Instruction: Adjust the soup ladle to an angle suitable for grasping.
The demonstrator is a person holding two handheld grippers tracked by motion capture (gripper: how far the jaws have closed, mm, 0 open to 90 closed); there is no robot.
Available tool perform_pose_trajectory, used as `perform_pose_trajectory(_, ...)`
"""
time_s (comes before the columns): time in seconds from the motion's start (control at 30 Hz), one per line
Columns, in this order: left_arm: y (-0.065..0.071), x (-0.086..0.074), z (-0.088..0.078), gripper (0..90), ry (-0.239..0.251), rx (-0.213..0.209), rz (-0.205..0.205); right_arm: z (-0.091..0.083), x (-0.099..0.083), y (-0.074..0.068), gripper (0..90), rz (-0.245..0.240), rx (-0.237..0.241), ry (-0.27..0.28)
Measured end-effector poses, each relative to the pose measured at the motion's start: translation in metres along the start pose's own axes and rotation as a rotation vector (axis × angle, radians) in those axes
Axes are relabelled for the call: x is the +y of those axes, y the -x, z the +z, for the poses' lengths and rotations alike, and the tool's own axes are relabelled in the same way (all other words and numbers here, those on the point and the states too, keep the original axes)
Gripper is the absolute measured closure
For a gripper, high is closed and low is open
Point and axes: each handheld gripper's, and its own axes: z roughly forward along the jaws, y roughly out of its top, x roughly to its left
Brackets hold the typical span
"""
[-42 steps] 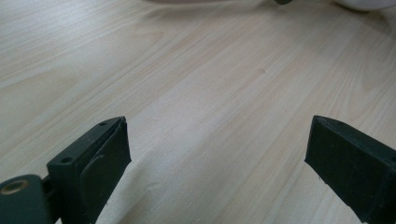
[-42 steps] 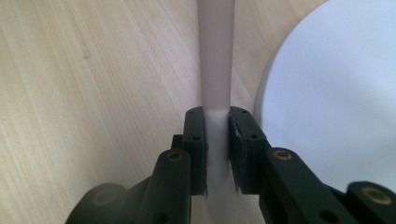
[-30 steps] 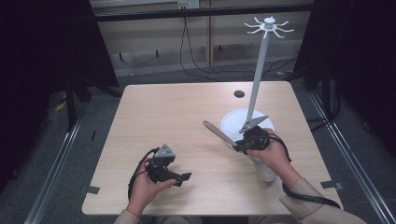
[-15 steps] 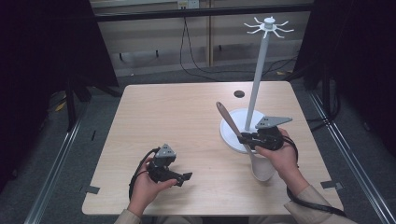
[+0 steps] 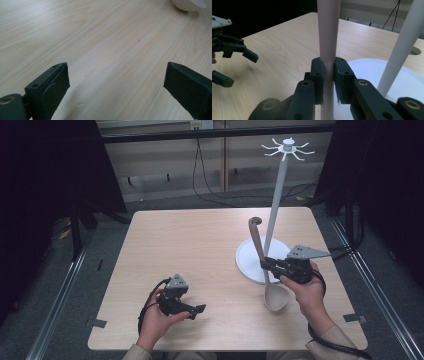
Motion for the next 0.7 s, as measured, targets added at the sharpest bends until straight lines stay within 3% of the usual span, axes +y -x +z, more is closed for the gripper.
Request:
perform_pose_trajectory(0.4,0.0,0.001,0.0,5.9,0.0,0.001,0.001,-0.015,-0.004,0.001,78.9,0.042,-0.019,0.108)
perform_pose_trajectory(0.7,0.0,0.002,0.002,5.8,0.007,0.0,-0.007,-0.025,0.002,0.0,78.9,0.039,-0.025,0.158)
